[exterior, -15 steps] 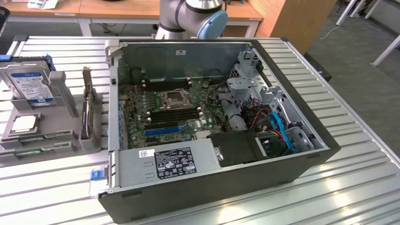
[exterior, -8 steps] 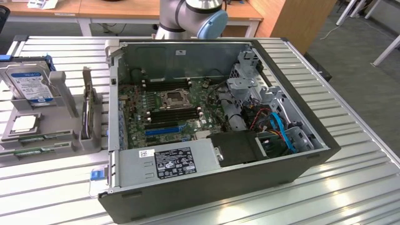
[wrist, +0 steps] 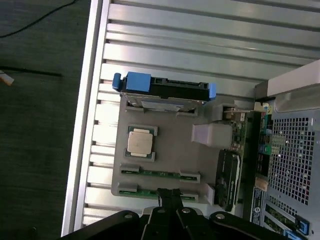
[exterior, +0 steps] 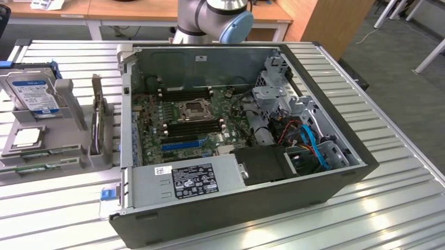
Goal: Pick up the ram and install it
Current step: 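Pick up the ram and move it above insertion slot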
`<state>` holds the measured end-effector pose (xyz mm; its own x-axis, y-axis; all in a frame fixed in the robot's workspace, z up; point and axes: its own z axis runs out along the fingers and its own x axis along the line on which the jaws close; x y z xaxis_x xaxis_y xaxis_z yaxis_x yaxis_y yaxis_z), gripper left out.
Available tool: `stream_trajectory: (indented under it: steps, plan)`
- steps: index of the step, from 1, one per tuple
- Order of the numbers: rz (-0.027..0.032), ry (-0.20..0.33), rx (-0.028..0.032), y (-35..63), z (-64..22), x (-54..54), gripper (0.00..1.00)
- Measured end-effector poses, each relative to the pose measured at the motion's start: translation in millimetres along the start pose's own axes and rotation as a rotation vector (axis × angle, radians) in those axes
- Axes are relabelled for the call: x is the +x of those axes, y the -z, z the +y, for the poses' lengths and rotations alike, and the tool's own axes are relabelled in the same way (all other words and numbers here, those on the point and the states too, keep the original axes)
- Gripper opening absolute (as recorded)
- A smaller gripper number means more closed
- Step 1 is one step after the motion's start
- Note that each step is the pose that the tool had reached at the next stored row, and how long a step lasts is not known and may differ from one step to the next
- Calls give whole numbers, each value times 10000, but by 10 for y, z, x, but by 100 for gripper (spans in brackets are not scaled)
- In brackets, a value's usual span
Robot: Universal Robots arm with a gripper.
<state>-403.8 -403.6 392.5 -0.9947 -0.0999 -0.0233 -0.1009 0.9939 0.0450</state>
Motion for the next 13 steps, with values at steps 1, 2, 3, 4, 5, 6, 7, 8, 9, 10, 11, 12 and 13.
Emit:
stream_trajectory:
  steps: [1,2,3,4,5,6,7,8,9,10,11,12,13]
  plan:
    - [4,104,-3,0,0,0,10]
    - [9,211,-5,0,0,0,10]
    - [14,314,-8,0,0,0,10]
    - [18,416,-10,0,0,0,10]
    - [24,530,-12,0,0,0,10]
    - [28,635,-15,0,0,0,10]
    - [33,735,-17,0,0,0,10]
    - [37,839,-20,0,0,0,10]
    - [42,943,-22,-1,0,0,10]
    - [47,1048,-24,0,0,0,10]
    - [53,1164,-27,0,0,0,10]
    - [57,1266,-30,0,0,0,10]
    - [61,1369,-32,-1,0,0,10]
